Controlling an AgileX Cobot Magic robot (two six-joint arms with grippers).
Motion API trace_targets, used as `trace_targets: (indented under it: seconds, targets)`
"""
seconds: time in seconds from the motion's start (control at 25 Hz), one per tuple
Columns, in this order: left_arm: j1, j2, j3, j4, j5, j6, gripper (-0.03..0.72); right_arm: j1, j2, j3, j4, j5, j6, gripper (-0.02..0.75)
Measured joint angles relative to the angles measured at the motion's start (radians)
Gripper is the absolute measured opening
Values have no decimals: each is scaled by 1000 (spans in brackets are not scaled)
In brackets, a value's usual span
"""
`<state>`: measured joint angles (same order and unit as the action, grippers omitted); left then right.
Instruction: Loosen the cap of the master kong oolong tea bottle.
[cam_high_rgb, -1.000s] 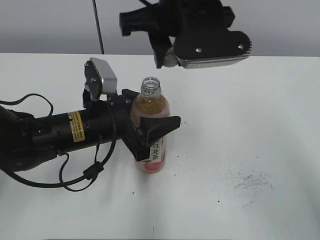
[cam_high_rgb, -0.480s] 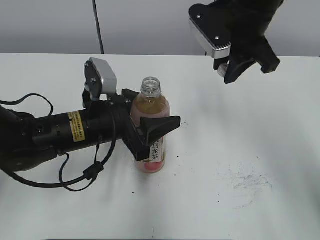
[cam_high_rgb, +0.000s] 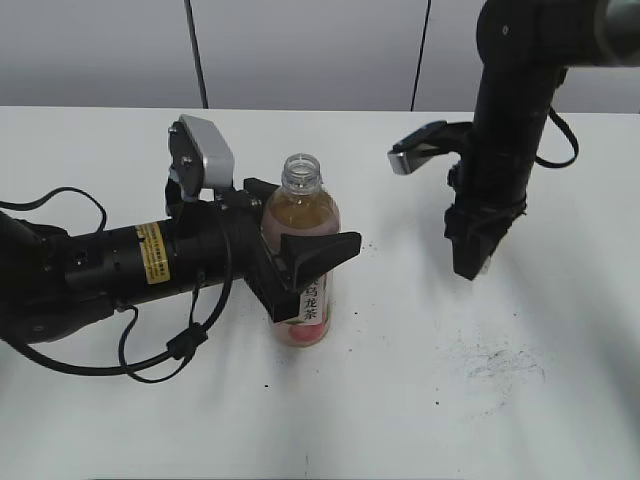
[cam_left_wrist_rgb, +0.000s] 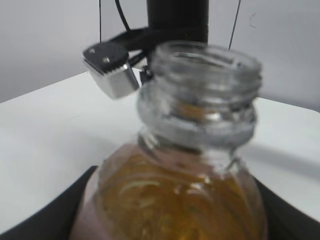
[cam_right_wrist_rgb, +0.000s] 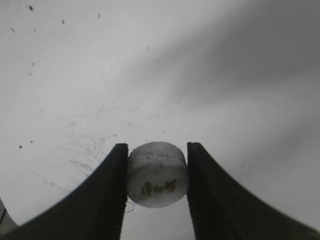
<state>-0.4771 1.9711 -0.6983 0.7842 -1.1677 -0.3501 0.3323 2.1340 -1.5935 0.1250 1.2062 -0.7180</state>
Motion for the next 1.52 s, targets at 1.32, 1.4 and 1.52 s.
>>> trace_targets:
  seconds: [1.32,1.4,1.52]
  targets:
    - [0,0,0,-3,1,1,523,-4,3,161,26,6,368,561]
    - [0,0,0,-3,0,1,536,-4,3,161,26,6,368,561]
    - [2,0,0,-3,-11,1,543,-4,3,161,26,6,368,561]
